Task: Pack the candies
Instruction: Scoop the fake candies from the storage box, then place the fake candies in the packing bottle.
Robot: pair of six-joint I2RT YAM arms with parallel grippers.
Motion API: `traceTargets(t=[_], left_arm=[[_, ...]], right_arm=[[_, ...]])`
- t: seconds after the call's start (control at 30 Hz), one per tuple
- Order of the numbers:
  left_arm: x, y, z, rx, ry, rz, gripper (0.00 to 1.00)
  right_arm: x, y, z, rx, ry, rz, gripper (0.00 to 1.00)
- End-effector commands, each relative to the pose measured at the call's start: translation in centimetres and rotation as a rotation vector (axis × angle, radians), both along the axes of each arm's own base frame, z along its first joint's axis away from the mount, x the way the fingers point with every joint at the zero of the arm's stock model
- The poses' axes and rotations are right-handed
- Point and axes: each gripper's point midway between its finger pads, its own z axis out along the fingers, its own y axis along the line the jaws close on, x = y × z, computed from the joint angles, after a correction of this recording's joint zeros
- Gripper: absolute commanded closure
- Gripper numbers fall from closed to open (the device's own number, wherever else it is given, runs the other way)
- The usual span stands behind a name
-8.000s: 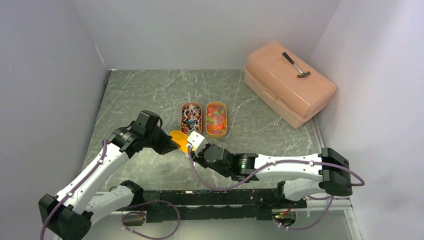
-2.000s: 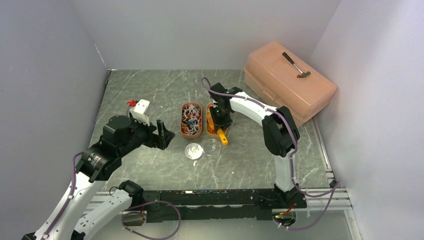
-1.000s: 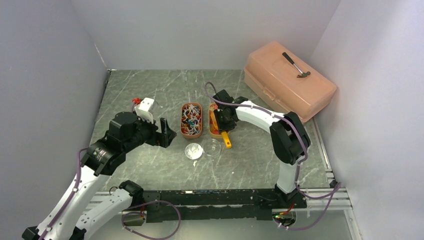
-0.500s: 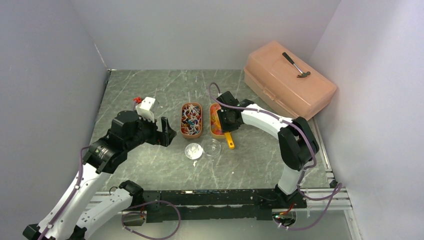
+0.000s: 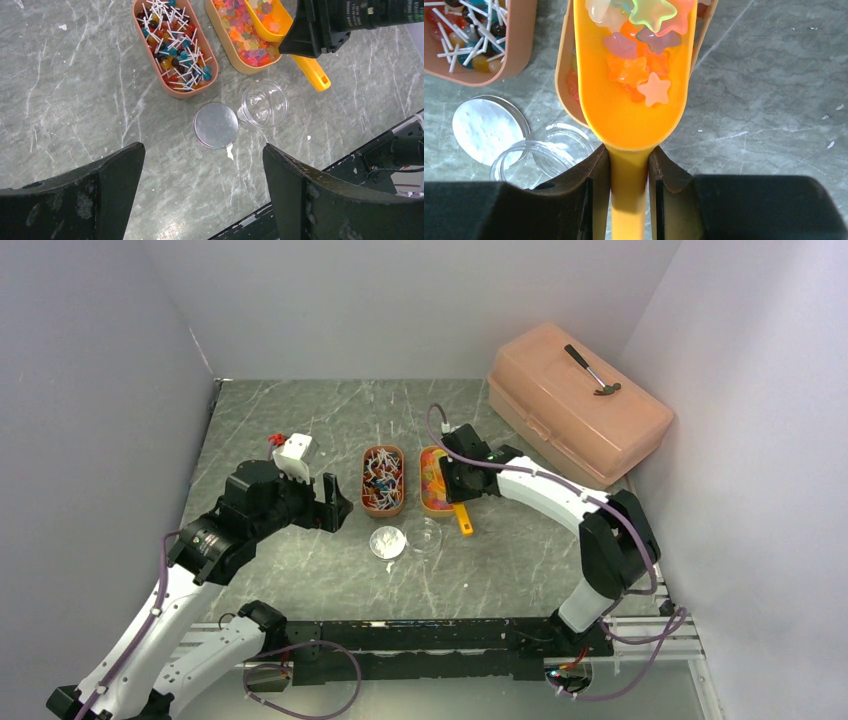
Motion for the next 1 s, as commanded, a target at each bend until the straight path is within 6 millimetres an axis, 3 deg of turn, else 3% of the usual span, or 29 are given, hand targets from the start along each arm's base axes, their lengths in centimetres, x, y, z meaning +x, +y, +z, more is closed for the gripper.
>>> traceTargets(t=[0.0,0.43,0.73,0.97], left_arm=[[0.2,0.1,0.2,0.011,-0.020,0.002,0.07],[0.3,0.3,0.0,0.020,-0.019,0.013,0.07],[0.2,0.2,0.1,0.014,-0.018,0.005,0.07],[-0.1,-2.7,0.5,-0.049,-0.001,-0.141,0.07]], right_arm=[[0.8,0.4,3.3,0.050,-0.137,0.020,1.00],[-3.9,0.5,7.7,0.047,-0.310,0.165,1.00],[-8.6,0.8,8.5,0.014,-0.265,0.277,1.00],[-12.9,2.1,9.7,0.070,-0.238,0.418,1.00]])
